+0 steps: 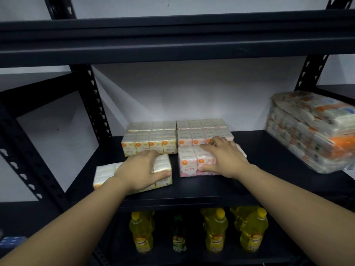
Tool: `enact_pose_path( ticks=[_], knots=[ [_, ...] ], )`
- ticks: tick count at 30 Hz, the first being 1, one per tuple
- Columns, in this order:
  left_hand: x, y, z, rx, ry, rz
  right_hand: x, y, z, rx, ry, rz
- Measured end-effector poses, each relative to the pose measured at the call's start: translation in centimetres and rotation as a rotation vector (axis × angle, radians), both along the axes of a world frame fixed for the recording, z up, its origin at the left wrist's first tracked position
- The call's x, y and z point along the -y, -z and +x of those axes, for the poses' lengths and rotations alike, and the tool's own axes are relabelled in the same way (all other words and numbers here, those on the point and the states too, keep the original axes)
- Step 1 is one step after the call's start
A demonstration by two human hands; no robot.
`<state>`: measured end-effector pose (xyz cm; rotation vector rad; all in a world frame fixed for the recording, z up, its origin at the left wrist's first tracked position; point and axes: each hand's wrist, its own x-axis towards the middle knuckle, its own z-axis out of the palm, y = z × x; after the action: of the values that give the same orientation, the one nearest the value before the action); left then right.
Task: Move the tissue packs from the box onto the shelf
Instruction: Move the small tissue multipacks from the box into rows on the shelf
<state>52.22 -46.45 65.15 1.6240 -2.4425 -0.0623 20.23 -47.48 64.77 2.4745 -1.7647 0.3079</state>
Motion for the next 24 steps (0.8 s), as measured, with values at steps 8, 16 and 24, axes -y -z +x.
enact_pose_path(
  ticks=[8,16,24],
  knots=[
    [-0.1,0.1,0.0,0.014,0.007,-0.028,2.3,0.1,0.7,-0.002,0.062,-0.014],
    [0.0,-0.4,0.1,-0.028,0.016,0.015,2.5,0.0,1.1,-0.016,0.078,-0.007],
    [0.5,-2.4,3.6,-0.133,0.07,0.16,0.8,-0.9,3.2,0.055,0.065,-0.044]
  ],
)
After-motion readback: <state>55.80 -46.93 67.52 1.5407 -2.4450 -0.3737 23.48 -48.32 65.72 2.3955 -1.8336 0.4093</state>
